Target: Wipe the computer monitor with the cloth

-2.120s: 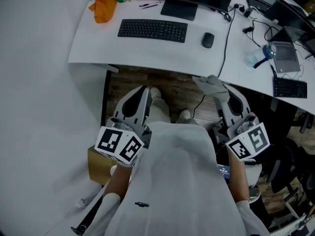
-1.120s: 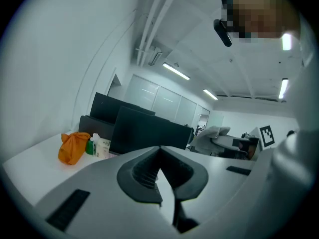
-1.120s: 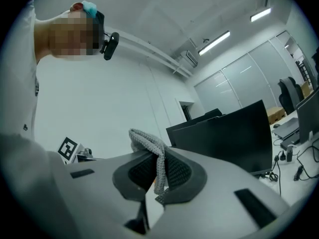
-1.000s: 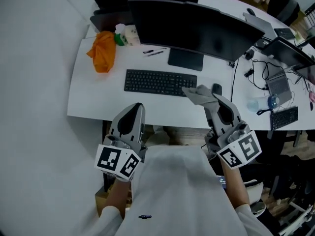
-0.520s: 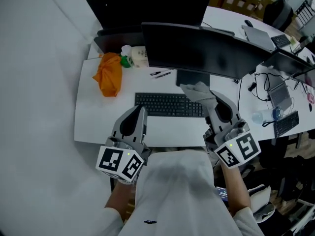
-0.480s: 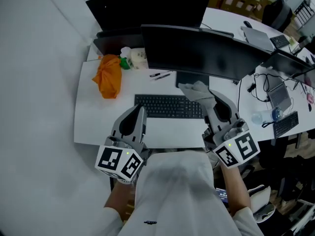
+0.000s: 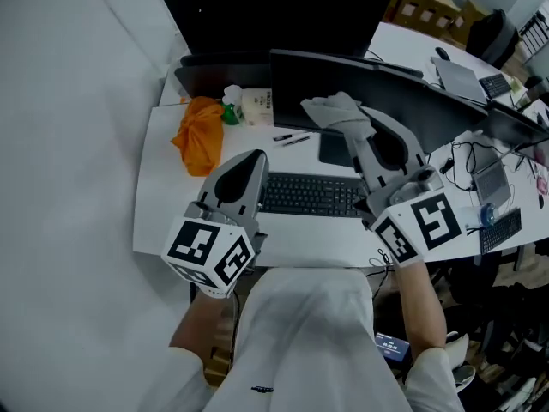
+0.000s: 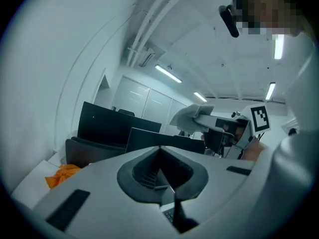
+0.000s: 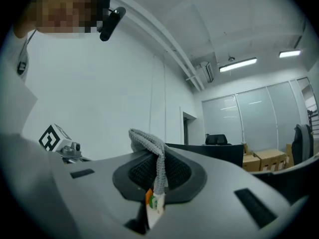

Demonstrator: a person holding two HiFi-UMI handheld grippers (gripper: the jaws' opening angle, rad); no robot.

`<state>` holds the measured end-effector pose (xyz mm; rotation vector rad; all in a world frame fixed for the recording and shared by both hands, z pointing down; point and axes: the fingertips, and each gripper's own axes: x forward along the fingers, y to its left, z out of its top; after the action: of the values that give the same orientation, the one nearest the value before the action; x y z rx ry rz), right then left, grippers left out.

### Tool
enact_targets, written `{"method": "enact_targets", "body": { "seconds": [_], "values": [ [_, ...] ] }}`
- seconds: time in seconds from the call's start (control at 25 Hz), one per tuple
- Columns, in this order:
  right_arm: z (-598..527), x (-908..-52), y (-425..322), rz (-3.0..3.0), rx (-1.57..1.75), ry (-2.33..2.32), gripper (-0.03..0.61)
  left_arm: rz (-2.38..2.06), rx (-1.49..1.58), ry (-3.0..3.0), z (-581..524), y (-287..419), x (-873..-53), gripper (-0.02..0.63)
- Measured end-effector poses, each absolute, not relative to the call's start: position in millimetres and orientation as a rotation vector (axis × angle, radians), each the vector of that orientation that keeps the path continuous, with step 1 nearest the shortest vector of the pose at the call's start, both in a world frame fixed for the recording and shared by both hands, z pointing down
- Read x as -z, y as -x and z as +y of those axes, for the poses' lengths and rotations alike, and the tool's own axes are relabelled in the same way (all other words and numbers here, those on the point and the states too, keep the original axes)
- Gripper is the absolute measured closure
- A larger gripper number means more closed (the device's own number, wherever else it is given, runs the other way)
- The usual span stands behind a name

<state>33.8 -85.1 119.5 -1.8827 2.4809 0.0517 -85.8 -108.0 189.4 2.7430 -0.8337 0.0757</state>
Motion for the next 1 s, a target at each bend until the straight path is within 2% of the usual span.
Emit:
{"method": "enact_targets", "body": {
  "seconds": [0.48, 1.0],
  "values": [
    [-186.5, -100.0, -34.1, 2.693, -0.183, 2.014, 0.549, -0.823, -0.064, -2.766, -165.8, 77.4, -169.5, 0.595],
    [-263.5, -143.9, -42.3, 3.028, -0.209, 2.184, 0.552, -0.824, -0.079, -2.718, -198.9, 67.1, -186.1, 0.595]
  ]
}}
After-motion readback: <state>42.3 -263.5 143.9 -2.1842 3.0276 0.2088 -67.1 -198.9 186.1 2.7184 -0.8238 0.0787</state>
